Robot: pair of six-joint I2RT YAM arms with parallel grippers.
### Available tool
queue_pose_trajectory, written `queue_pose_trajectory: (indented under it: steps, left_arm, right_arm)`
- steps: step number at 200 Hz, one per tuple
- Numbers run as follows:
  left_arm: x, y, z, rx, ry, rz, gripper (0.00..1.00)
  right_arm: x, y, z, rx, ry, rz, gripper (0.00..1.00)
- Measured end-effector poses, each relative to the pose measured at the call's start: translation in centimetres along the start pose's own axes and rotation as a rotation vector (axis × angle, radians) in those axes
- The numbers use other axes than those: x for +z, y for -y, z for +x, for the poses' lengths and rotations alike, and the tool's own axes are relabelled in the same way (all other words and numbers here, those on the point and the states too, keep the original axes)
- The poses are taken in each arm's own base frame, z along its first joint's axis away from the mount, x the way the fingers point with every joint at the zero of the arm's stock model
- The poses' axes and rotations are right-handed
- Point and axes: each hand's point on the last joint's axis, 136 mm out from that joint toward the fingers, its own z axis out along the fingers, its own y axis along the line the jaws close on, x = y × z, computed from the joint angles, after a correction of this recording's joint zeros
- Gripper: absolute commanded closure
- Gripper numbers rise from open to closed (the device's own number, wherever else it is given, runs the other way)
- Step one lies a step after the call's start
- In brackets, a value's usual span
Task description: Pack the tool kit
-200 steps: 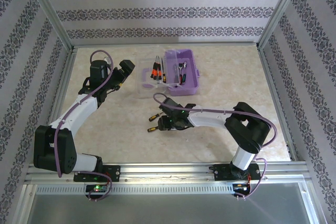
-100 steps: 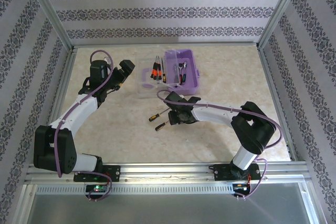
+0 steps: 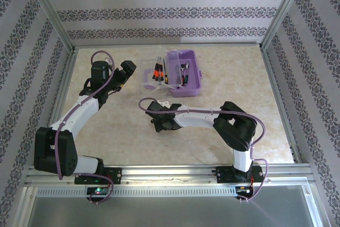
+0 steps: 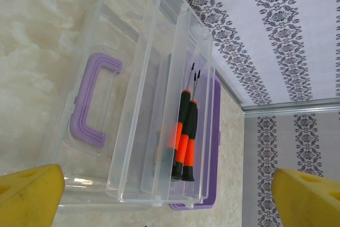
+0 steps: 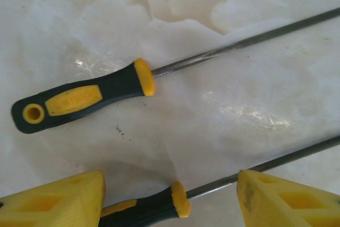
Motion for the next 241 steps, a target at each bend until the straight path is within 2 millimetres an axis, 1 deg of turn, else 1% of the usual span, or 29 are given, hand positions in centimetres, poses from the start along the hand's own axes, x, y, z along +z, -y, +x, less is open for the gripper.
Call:
queue_pose_trajectory:
  steps: [18, 35, 50, 67, 96, 123, 180, 208, 241]
  left_arm:
    - [0.0, 0.0, 0.0, 0.0, 0.0, 0.0, 0.0]
    - [0.0, 0.0, 0.0, 0.0, 0.0, 0.0, 0.0]
    - [0.0, 0.0, 0.0, 0.0, 0.0, 0.0, 0.0]
    - [0.0, 0.0, 0.0, 0.0, 0.0, 0.0, 0.0]
    - [0.0, 0.0, 0.0, 0.0, 0.0, 0.0, 0.0]
    - [0.0, 0.0, 0.0, 0.0, 0.0, 0.0, 0.0]
    - [0.0, -0.1, 0.0, -0.001, -0.001, -0.001, 0.0]
    - [0.1, -0.1, 0.0, -0.001, -0.002, -0.002, 0.0]
    - [0.3, -0.3, 0.1, -0.004, -0.006, -0.008, 0.0]
  right_arm:
    - [0.0, 0.3, 0.1, 0.005, 0.004, 0.01, 0.36]
    - [0.2, 1.1, 0.8, 0.001, -0.004, 0.028, 0.38]
    - [0.0, 1.8, 1.4, 0.0, -0.006, 0.034, 0.39]
    - [-0.1, 3.0, 2.3, 0.002, -0.02, 0.049, 0.4]
    - [-0.6, 5.4, 3.2, 0.03, -0.032, 0.067, 0.42]
    - [-1.1, 7.3, 3.3, 0.061, -0.034, 0.081, 0.43]
    - [-1.5, 10.2, 3.8, 0.074, -0.056, 0.107, 0.46]
    - [-2.1, 11.1, 4.3, 0.061, -0.066, 0.117, 0.45]
    - [-3.5, 11.2, 3.7, 0.082, -0.035, 0.097, 0.37]
